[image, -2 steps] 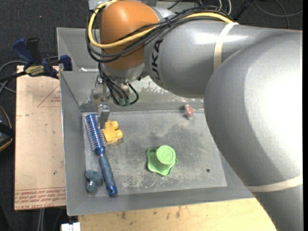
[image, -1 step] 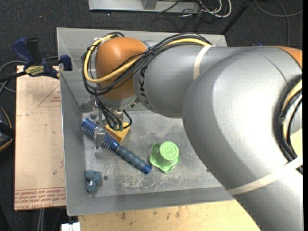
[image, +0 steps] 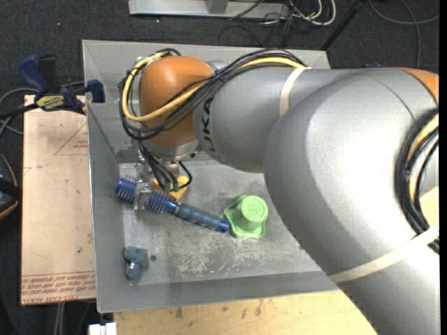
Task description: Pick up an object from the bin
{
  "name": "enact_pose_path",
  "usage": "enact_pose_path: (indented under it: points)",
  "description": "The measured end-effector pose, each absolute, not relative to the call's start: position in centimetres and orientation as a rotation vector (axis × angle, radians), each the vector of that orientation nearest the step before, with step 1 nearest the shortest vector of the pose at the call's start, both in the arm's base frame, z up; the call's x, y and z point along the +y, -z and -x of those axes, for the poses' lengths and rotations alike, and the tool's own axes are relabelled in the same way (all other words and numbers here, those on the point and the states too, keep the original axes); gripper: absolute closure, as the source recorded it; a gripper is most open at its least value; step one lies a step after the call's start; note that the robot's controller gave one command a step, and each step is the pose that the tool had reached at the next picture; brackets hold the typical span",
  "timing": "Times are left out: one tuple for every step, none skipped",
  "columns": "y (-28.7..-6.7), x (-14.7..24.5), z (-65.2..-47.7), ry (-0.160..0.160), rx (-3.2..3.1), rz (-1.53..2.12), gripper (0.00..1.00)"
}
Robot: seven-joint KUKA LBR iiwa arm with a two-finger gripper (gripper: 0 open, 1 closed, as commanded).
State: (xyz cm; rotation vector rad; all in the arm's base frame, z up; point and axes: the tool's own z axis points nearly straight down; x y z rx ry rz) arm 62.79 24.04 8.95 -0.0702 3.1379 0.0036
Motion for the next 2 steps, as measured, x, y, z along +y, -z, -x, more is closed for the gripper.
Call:
enact_pose_path:
  points:
    - [-23.9, 24.1, -63.1, -0.008, 3.130, 0.068, 1.00]
    - [-31.7, 22.5, -64.0, -0.002, 3.073, 0.610, 1.00]
